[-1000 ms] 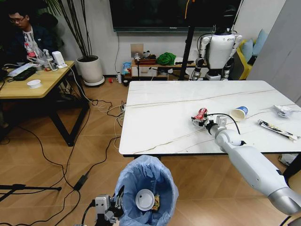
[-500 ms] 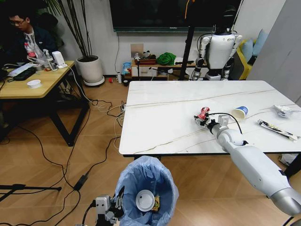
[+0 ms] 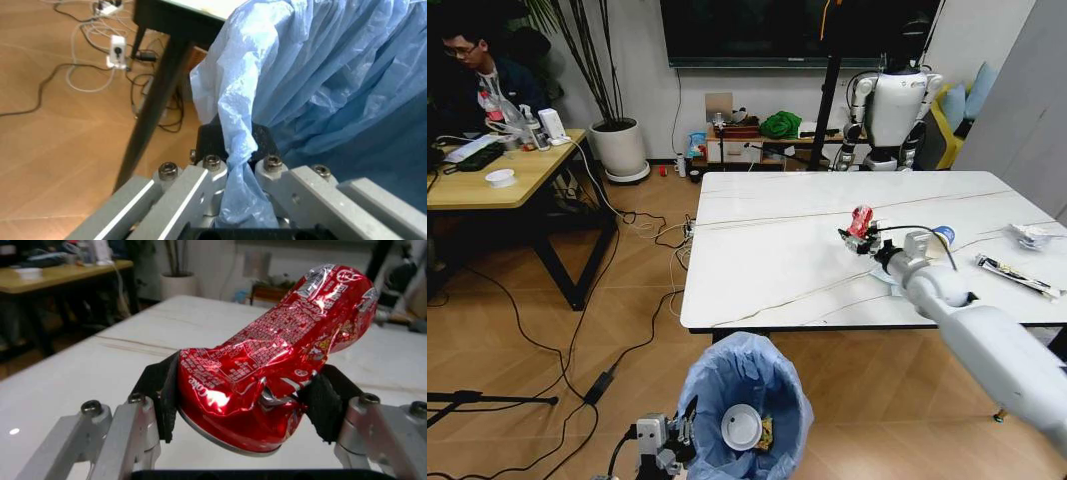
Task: Pick up the trash bin and place the trash from the table into it.
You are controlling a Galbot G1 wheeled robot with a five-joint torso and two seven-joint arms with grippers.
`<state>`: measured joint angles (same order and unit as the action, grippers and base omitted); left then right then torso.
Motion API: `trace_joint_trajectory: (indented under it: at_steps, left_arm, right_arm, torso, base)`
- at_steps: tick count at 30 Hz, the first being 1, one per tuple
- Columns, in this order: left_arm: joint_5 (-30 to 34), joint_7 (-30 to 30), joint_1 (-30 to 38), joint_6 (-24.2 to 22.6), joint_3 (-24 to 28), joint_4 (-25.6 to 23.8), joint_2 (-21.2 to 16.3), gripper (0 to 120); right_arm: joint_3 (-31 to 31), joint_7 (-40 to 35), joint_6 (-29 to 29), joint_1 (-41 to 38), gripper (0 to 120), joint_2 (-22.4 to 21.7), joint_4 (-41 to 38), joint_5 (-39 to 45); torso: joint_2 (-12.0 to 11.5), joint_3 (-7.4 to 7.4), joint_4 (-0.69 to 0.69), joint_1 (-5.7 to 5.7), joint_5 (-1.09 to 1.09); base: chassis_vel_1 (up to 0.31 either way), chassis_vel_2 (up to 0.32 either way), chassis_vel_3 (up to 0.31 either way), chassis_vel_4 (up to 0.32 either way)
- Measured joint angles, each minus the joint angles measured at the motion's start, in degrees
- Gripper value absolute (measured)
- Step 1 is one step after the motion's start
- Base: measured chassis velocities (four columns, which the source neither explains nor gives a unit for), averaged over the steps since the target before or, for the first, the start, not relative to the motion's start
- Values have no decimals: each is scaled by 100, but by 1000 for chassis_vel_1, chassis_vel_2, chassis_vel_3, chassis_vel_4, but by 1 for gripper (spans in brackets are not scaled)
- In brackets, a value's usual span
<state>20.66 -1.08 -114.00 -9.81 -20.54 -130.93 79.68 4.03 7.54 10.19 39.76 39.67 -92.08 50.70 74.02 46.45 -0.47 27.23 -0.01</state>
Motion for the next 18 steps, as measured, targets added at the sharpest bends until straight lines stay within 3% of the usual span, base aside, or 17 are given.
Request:
trace_joint_trajectory:
  at_steps: [3,5,8,14,18]
  left_arm:
    - [-1,5,136,7,153,137,89,0]
    - [0,9,173,9,174,165,107,0]
    - [9,17,304,12,278,257,190,0]
    - [10,19,363,20,358,309,263,0]
    - [9,19,352,21,358,303,287,0]
  right_arm:
    - [-1,360,-214,75,53,-590,-919,261]
    - [-5,420,-262,82,53,-701,-1070,301]
    - [-79,871,-582,87,53,-1267,-1804,448]
    - [-199,1572,-1072,352,53,-1790,-2688,333]
    - [-255,1892,-1270,659,53,-1895,-2973,47]
  torso:
    - [0,0,5,0,3]
    - [0,0,5,0,2]
    - [0,0,3,0,2]
    - [0,0,3,1,2]
    - [0,0,3,1,3]
  base:
    - [0,0,0,0]
    - [0,0,0,0]
    - [0,0,0,0]
    - [0,0,0,0]
    - [0,0,0,0]
